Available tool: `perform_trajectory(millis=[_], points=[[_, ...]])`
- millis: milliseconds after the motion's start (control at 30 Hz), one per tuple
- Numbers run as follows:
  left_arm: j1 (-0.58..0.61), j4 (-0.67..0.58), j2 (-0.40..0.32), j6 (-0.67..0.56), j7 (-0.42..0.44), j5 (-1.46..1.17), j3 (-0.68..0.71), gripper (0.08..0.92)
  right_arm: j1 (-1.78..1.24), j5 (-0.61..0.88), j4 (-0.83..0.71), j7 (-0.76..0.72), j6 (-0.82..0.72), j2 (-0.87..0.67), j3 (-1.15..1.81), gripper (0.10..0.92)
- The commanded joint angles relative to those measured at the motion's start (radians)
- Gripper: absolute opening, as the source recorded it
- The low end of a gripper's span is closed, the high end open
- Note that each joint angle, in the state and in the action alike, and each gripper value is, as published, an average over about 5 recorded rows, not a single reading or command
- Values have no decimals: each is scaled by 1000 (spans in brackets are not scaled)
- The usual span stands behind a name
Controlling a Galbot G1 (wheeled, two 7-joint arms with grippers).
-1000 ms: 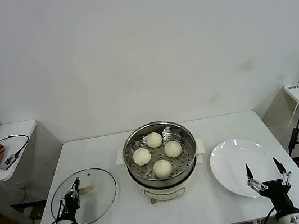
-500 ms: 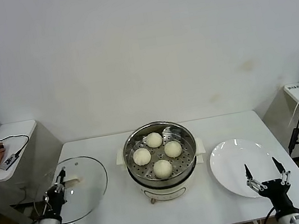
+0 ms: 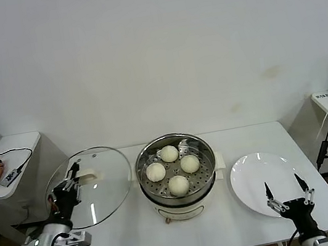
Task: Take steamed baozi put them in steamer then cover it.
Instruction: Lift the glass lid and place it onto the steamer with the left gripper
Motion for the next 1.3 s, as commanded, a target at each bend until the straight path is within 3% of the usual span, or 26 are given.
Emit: perform_trajectory(millis=[33,300,567,967,1300], points=[[-195,-105,6,182,104,112,313,150,19,-92,-30,2,12,15,-22,823],[-377,26,-162,254,257,394,543,150,47,-131,-62,2,16,16,-21,823],[-442,151,-348,256,303,511,594,150,52,-139,-93,1,24,17,-20,823],[-526,238,-432,297,313,493,634,150,59,-161,-108,-2,27,24,-28,823],[-513,321,-471,283,293,548,626,150,56,-160,-109,-2,31,24,-26,823]])
